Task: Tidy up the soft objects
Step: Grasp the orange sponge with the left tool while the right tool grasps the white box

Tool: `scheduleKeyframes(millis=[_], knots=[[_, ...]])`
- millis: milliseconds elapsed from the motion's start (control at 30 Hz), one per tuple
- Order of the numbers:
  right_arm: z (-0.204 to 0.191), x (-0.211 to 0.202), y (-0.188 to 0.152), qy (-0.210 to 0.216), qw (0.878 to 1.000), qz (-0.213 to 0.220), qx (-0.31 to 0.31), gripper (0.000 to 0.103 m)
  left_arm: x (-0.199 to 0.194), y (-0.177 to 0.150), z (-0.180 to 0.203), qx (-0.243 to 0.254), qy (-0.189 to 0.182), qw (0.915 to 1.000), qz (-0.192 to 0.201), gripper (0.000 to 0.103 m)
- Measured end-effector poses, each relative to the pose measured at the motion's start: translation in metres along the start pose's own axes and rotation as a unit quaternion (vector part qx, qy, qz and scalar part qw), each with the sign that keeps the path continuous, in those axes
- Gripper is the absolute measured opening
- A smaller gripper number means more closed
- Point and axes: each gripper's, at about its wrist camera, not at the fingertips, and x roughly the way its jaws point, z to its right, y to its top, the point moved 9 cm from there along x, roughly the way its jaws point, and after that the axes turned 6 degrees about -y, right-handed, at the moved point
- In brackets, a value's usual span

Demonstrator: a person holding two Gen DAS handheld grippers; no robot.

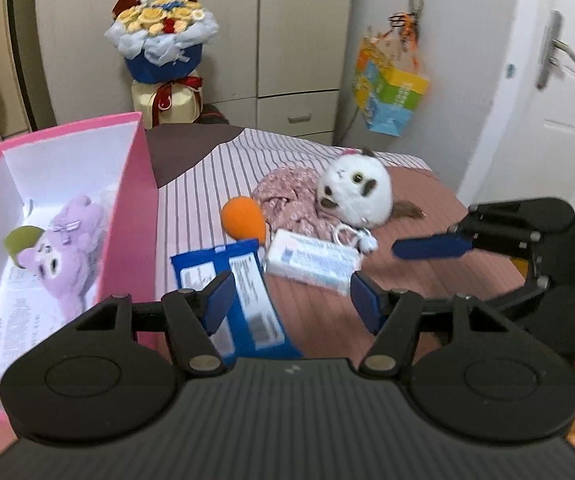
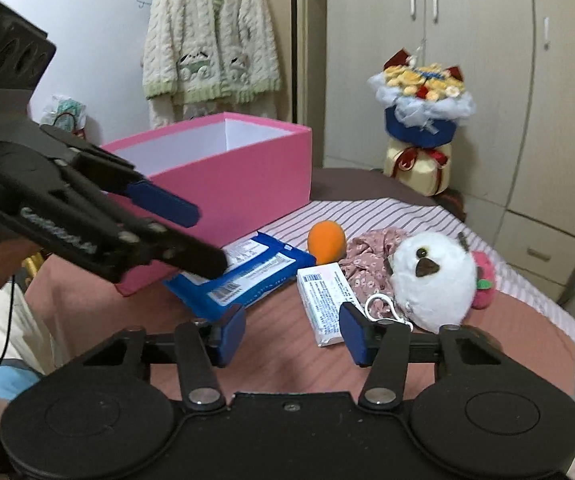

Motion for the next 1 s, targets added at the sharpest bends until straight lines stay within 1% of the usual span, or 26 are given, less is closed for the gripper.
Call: scheduleKeyframes(millis=[67, 133, 333, 467, 567, 667, 767, 867, 933, 1000], knots=[[0.006, 0.016, 0.002, 0.012, 1.0, -0.008, -0.006, 0.054, 0.016, 0.007, -0.003, -0.012, 0.008, 0.9999, 0.001, 0.059], [0.01, 0.031, 0.003, 0.022, 1.0, -0.016, -0.017, 0.052, 0.032, 0.014, -0.009, -0.023, 0.02, 0.9995, 0.004, 0.054], [0.014, 0.06, 0.007, 0.041, 0.998, -0.027, -0.05, 0.044, 0.074, 0.029, -0.037, -0.068, 0.055, 0.9961, -0.001, 0.041], [0.021, 0.072, 0.01, 0.049, 0.997, -0.031, -0.052, 0.044, 0.094, 0.033, -0.05, -0.081, 0.079, 0.9936, -0.007, 0.039], [0.025, 0.082, 0.008, 0.052, 0.997, -0.041, -0.046, 0.044, 0.104, 0.034, -0.052, -0.088, 0.088, 0.9922, -0.011, 0.039], [0.026, 0.086, 0.007, 0.053, 0.997, -0.043, -0.044, 0.044, 0.112, 0.034, -0.054, -0.091, 0.097, 0.991, -0.011, 0.039], [0.026, 0.088, 0.007, 0.053, 0.997, -0.044, -0.047, 0.045, 0.118, 0.033, -0.052, -0.102, 0.091, 0.9906, -0.01, 0.039], [0.025, 0.09, 0.005, 0.048, 0.996, -0.048, -0.051, 0.046, 0.121, 0.033, -0.052, -0.104, 0.098, 0.9898, -0.004, 0.041], [0.024, 0.095, -0.001, 0.046, 0.995, -0.07, -0.051, 0.047, 0.124, 0.031, -0.052, -0.114, 0.091, 0.9893, -0.007, 0.041], [0.025, 0.095, -0.001, 0.046, 0.996, -0.066, -0.038, 0.048, 0.126, 0.03, -0.055, -0.121, 0.092, 0.9884, -0.008, 0.04]])
